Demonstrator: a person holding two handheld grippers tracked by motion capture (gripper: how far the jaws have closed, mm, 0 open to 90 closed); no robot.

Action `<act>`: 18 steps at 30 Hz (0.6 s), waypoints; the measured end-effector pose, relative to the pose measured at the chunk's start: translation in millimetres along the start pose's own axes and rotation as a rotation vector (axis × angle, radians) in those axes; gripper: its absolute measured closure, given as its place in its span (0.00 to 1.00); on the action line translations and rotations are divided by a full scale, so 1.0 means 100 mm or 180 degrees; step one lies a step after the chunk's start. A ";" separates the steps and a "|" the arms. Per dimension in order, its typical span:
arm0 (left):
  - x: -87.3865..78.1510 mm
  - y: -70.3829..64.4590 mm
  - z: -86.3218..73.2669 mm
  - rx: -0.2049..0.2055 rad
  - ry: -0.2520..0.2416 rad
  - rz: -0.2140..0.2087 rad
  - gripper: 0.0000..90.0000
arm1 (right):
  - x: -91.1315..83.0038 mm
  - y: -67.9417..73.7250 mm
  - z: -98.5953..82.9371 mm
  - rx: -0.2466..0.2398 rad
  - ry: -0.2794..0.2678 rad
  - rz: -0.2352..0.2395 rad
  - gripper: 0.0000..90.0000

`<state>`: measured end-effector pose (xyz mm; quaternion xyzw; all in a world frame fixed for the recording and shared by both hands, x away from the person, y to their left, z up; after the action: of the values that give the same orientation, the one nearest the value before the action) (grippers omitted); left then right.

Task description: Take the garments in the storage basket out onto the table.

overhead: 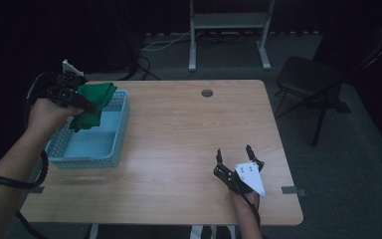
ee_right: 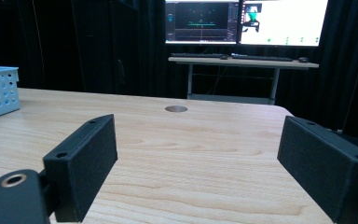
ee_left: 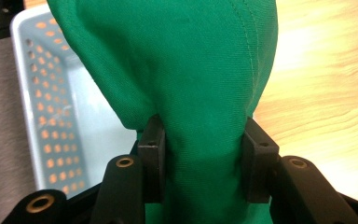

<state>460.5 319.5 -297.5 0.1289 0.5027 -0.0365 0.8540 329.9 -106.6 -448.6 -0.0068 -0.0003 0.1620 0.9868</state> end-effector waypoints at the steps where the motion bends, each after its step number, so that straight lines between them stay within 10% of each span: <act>1: -0.01 -0.04 0.01 0.0020 -0.0002 -0.0025 0.66 | 0.00 0.00 0.00 -0.0001 -0.0001 0.0002 0.12; 18: -0.11 -0.39 0.17 0.0149 -0.0078 -0.0115 0.66 | 0.00 0.00 0.00 0.0004 0.0004 0.0005 0.12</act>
<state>462.5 277.2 -287.5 0.1393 0.4934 -0.0652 0.8561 330.2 -106.7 -448.8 -0.0063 0.0004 0.1627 0.9866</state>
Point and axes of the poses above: each handheld gripper's, and its own axes: x roughly forward along the jaws, z roughly out of its top, y roughly to its left, the point moved 6 cm from there along x, roughly forward along the jaws, and after that the axes turned 12 degrees about z, right-handed, at the moved point
